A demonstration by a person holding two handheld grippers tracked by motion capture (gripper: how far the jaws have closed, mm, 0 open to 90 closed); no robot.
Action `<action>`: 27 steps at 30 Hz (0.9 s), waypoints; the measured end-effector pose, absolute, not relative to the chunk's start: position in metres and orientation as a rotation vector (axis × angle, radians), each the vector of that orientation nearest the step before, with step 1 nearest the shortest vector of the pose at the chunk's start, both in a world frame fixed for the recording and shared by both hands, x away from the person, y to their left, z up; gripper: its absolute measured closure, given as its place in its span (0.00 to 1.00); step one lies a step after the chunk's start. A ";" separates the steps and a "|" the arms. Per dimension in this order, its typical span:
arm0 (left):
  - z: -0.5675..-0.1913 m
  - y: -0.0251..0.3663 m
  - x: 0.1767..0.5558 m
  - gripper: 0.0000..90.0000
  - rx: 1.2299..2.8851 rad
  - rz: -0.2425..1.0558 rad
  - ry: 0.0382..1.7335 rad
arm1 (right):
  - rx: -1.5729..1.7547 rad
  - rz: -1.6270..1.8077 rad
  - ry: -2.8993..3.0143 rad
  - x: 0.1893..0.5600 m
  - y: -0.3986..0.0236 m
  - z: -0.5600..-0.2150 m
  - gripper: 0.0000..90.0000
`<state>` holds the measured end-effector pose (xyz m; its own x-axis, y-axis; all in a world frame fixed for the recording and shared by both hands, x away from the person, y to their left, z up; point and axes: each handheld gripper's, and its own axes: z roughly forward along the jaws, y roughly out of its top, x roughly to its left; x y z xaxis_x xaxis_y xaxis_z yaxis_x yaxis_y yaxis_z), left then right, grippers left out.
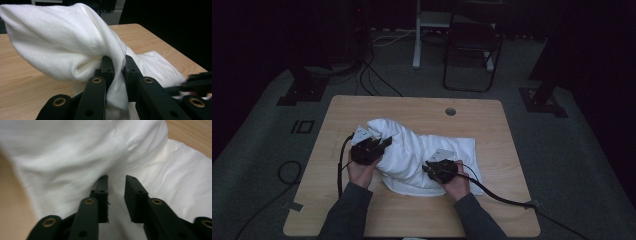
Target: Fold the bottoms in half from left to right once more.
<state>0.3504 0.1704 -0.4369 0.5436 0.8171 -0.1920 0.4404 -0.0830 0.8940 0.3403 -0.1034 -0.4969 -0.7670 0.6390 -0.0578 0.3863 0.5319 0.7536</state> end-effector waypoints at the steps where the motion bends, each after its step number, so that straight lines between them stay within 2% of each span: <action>1: -0.437 0.170 0.351 0.92 1.711 0.440 1.064 | 0.836 1.077 2.474 0.336 -0.104 -0.497 0.84; 5: -0.438 0.168 0.350 0.92 1.715 0.438 1.055 | 0.749 0.909 2.594 0.326 -0.092 -0.523 0.81; 12: -0.437 0.170 0.349 0.92 1.720 0.453 1.060 | 0.870 1.017 2.379 0.339 -0.123 -0.491 0.66; 15: -0.437 0.169 0.348 0.92 1.715 0.449 1.057 | 1.051 1.015 2.351 0.360 -0.138 -0.501 0.59; 19: -0.432 0.166 0.347 0.92 1.712 0.446 1.041 | 1.120 1.087 2.402 0.370 -0.130 -0.527 0.64; 24: -0.421 0.157 0.345 0.92 1.712 0.459 0.999 | 1.095 1.122 2.417 0.366 -0.099 -0.528 0.66; 27: -0.419 0.152 0.344 0.91 1.720 0.456 0.986 | 1.000 1.195 2.492 0.364 -0.083 -0.528 0.63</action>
